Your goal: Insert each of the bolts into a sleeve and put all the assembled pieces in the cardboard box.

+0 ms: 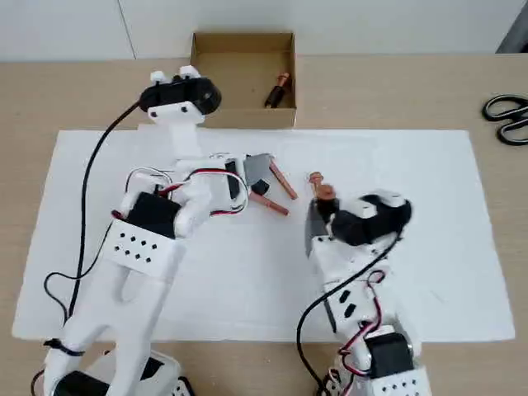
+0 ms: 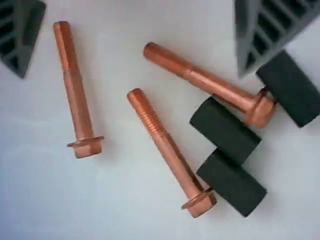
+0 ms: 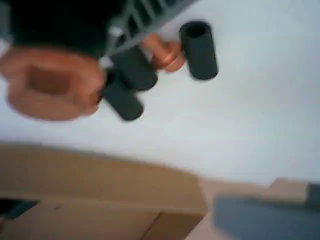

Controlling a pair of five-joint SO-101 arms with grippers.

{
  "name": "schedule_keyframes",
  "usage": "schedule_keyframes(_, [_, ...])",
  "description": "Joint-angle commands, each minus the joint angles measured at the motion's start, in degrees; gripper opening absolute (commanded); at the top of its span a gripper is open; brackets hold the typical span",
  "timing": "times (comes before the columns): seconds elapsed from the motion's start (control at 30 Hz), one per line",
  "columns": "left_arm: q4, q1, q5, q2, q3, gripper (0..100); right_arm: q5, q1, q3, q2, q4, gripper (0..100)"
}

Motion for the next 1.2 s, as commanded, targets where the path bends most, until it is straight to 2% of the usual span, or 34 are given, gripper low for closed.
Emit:
schedule_keyframes(0.0, [3.6,-1.2,0.3,-1.0,-2.8,26,3.1,2.7,-15.2,8.6,-2.6,0.2])
schedule_keyframes(0.27, [5.4,-1.8,0.3,-1.0,-2.5,26,4.2,2.8,-46.5,43.6,-4.0,0.2])
schedule_keyframes(0.4, [5.5,-1.8,0.3,-1.0,-2.4,26,7.9,2.8,-58.6,62.5,-6.8,0.2])
schedule_keyframes(0.63, [7.6,-1.9,0.3,-0.9,-2.3,26,7.8,2.6,-82.4,95.3,-6.6,0.2])
schedule_keyframes(0.77, [9.6,-6.3,0.3,-1.0,-2.3,26,7.7,1.6,-94.9,112.1,-6.8,0.2])
schedule_keyframes(0.9, [12.0,-10.2,0.3,-1.0,-2.3,26,7.7,0.9,-107.5,126.4,-7.1,0.2])
schedule_keyframes(1.17, [14.2,-10.7,0.3,-1.0,-2.3,26,8.0,-1.5,-129.1,144.7,-6.7,0.2])
